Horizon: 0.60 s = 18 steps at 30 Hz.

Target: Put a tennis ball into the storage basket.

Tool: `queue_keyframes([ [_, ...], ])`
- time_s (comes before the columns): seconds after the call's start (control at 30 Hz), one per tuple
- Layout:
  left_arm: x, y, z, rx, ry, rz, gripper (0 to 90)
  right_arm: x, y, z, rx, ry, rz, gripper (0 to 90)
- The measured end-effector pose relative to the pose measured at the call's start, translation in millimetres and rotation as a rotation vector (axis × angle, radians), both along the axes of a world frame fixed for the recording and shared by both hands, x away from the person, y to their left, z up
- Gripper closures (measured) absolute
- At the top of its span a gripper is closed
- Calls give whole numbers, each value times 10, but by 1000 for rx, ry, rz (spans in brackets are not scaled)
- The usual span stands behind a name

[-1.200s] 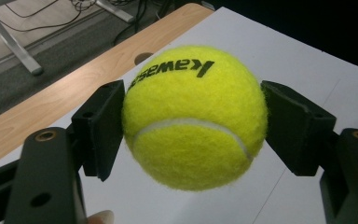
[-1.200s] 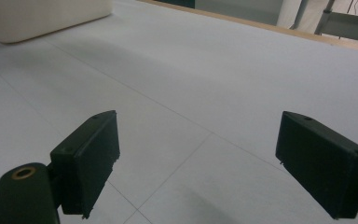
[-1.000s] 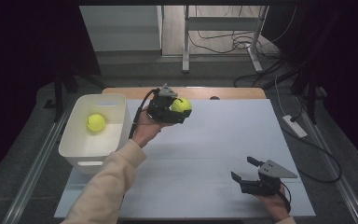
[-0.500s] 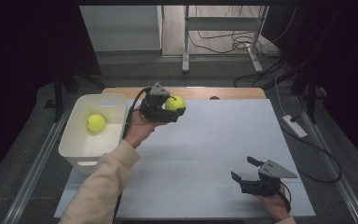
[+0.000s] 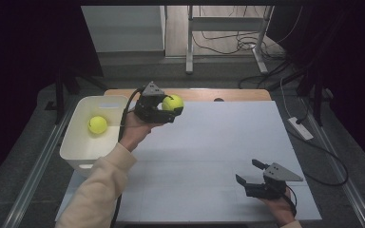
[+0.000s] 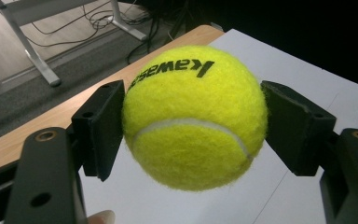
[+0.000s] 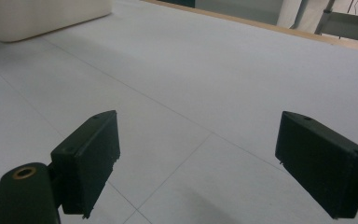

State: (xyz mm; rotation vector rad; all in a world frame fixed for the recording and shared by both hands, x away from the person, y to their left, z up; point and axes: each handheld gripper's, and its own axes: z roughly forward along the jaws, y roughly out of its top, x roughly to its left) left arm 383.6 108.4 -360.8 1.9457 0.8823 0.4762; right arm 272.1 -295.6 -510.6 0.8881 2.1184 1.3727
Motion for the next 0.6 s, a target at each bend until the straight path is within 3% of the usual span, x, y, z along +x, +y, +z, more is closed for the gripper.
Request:
queue_keyframes([
  [0.6,-94,201,112,-16,-23,21,267,2,8,-3,-2,-1,0,138],
])
